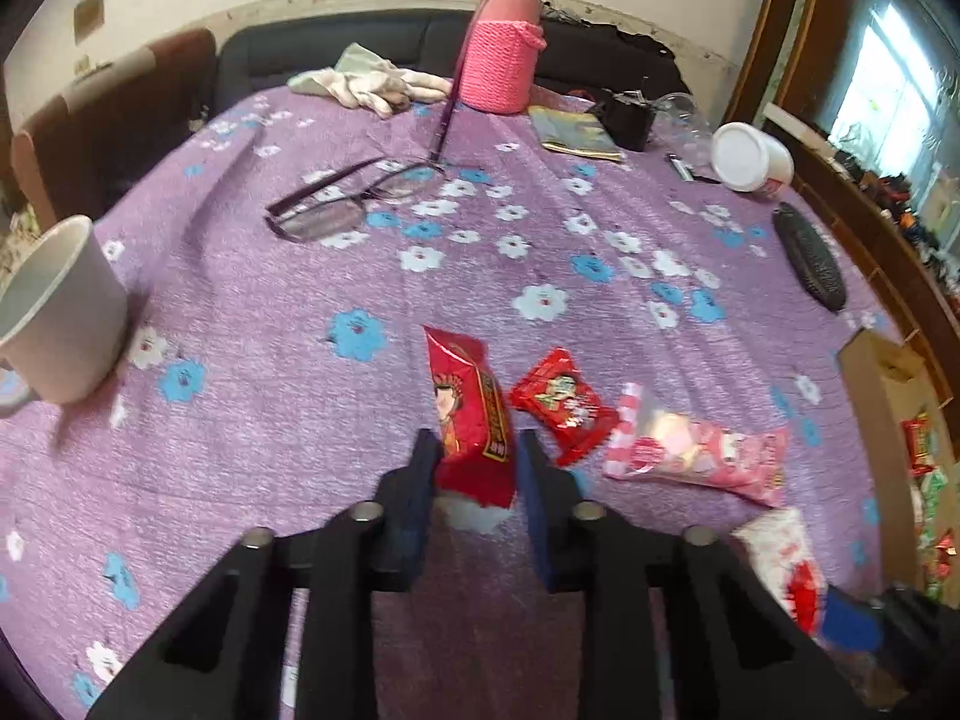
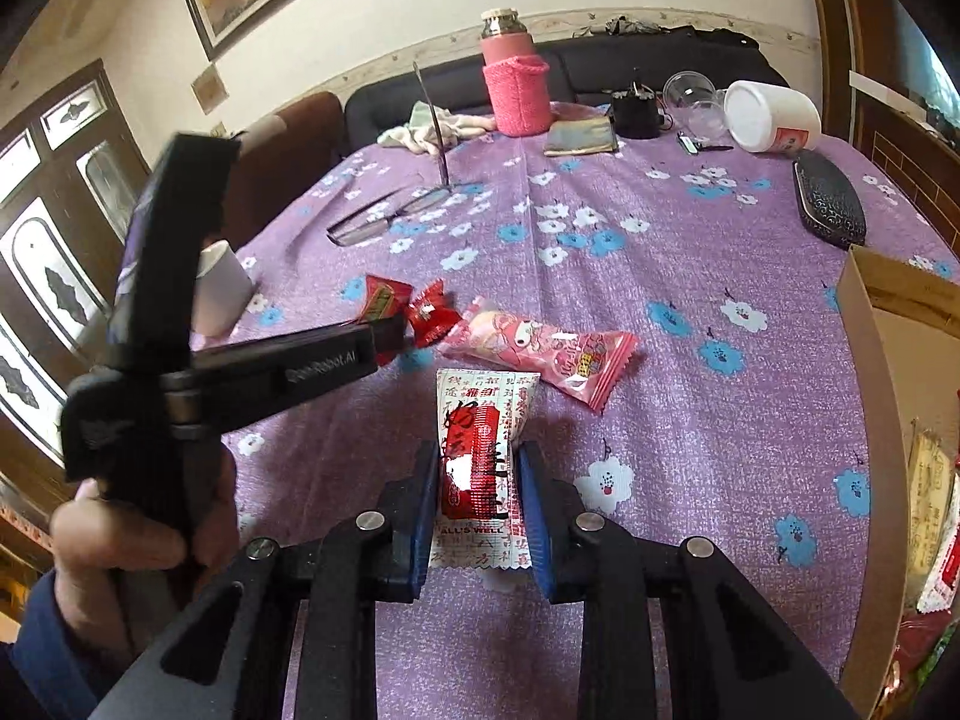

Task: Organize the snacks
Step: 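Grasp the white-red sachet with the right tool while the left tool grasps a red packet, then carry the white-red sachet in the right tool over the tray and release it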

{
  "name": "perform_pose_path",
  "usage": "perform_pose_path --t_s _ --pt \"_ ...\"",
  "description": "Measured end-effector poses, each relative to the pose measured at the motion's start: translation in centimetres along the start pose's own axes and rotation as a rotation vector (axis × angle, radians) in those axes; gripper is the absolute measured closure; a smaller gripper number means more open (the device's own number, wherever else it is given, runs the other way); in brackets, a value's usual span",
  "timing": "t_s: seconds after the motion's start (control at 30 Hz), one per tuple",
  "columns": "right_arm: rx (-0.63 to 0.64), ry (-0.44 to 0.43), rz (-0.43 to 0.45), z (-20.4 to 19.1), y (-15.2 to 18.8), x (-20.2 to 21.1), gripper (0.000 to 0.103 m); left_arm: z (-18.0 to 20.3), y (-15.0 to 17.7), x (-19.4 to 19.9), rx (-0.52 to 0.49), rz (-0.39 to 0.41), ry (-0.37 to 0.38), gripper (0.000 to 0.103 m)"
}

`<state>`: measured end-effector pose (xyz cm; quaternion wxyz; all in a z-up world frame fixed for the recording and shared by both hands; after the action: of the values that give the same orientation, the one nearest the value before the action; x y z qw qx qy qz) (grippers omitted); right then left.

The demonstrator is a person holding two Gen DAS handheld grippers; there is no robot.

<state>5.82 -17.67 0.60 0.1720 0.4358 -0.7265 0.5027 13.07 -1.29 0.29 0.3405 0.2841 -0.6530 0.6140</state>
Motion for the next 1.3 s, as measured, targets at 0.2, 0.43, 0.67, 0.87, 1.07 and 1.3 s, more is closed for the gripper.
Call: perform_pose_path --t_s 0.2,0.43,0.67,0.87,1.07,1.3 --pt "-0.002 -0.005 -0.001 0.0 0.2 -0.1 0.074 0.1 0.2 0.0 -0.029 0.008 -0.03 0.081" --pt "-0.017 -0.003 0.024 0.3 0.1 0.1 0.074 0.4 0.4 0.5 -0.026 0.029 -0.05 0.082" --pt "-0.086 -0.004 0.055 1.6 -0.6 0.7 0.075 1.0 0.3 3.2 -0.038 0.123 -0.064 0.082" --pt "-0.122 0.004 0.073 2.3 -0.9 1.0 0.075 2.6 0.2 5.4 -0.096 0.217 -0.102 0.082" --pt "-0.134 0.005 0.08 2.6 -1.1 1.1 0.075 3.6 0.2 6.3 -0.143 0.254 -0.133 0.082" --pt "-0.142 0.009 0.094 2.8 -1.2 1.3 0.075 4.2 0.3 6.5 -0.166 0.273 -0.152 0.082"
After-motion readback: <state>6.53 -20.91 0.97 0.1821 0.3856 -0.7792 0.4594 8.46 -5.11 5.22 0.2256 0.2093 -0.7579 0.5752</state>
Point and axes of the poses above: each gripper's, at about its wrist camera, not at the fingertips, and x roughly against the way its jaws point, z to its right, y to its underside, the point moved 1 cm from there along -x, roughly the way its jaws point, and after that the axes turned 12 degrees about -x, right-handed, at the moved point
